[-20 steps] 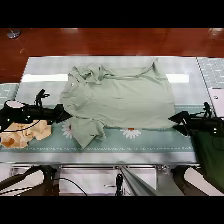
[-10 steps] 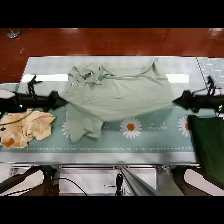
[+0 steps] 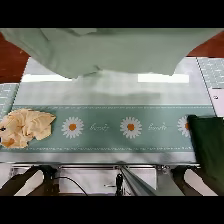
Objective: Fold the shirts.
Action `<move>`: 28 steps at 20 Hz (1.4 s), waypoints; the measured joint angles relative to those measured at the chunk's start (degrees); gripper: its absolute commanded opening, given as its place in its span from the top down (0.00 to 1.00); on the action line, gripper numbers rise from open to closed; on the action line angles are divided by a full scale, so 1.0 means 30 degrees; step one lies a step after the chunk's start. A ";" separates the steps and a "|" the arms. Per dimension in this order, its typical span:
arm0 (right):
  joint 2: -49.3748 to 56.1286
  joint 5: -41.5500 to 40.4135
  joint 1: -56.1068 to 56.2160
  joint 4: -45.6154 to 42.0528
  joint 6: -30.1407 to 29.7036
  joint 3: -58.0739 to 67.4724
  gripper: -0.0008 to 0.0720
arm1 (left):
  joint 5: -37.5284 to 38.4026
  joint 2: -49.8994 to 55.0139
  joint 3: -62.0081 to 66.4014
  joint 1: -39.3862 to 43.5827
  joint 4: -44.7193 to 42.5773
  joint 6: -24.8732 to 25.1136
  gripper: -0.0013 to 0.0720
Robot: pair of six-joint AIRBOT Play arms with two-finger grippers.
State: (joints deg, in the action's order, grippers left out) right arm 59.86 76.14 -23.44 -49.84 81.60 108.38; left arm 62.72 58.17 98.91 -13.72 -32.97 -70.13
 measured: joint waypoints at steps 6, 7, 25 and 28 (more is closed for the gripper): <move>-0.5311 0.1537 0.0000 -0.3665 0.1064 0.1515 0.96 | 0.1537 -0.4561 0.2375 -0.0066 -0.5778 -0.1945 0.94; -0.6040 0.1923 0.0000 -0.4124 0.1304 0.1603 0.96 | 0.2237 -0.5268 0.2477 -0.0058 -0.6630 -0.2120 0.94; -0.7424 0.2317 0.0029 -0.4102 0.1457 -0.9865 0.96 | 0.3082 -0.3963 -0.6477 0.3104 -1.3151 -0.5209 0.94; -0.5064 -0.0051 0.0029 -0.3024 0.0160 -1.2291 0.96 | 0.0860 -0.0597 -0.7322 0.3869 -1.2262 -0.5217 0.94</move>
State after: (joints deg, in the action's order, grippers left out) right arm 44.66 75.99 -23.35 -58.92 82.08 71.50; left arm 65.30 56.38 76.95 -2.11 -69.76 -85.78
